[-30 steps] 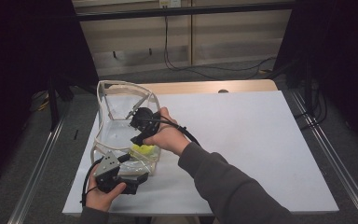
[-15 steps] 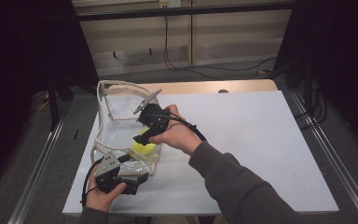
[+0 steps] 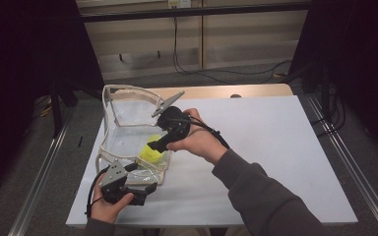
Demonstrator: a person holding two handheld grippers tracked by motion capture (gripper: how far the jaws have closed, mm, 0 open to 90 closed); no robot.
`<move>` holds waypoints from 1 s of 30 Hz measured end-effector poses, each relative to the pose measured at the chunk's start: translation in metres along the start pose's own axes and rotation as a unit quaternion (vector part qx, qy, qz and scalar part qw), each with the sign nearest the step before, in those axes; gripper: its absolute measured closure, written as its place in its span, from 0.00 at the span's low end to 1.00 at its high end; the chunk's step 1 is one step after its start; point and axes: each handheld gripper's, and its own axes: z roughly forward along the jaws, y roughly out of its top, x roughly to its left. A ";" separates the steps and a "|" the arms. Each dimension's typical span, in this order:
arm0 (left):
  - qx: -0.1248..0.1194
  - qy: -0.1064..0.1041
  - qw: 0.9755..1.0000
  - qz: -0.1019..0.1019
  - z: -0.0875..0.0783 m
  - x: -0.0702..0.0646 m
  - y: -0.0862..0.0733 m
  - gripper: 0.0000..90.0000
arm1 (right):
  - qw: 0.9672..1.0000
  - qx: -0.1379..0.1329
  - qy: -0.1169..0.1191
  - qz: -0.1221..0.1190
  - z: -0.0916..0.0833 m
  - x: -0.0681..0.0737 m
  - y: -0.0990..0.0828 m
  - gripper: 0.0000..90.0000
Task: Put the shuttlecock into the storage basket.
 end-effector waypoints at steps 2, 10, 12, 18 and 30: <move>0.002 0.001 1.000 0.002 0.000 0.000 0.000 0.03 | 1.000 -0.002 0.000 0.001 -0.003 -0.001 -0.001 0.30; 0.003 0.001 1.000 0.002 0.000 0.000 0.000 0.03 | 1.000 -0.009 -0.005 0.003 -0.013 -0.004 -0.005 0.27; 0.003 0.003 1.000 0.002 0.000 0.000 0.000 0.03 | 1.000 -0.009 -0.006 0.004 -0.016 -0.006 -0.007 0.26; 0.004 0.003 1.000 0.002 0.000 0.000 0.000 0.03 | 1.000 -0.013 -0.009 0.010 -0.023 -0.011 -0.014 0.24; 0.003 0.003 1.000 0.002 0.000 0.000 0.000 0.03 | 1.000 -0.021 -0.014 0.019 -0.036 -0.021 -0.029 0.21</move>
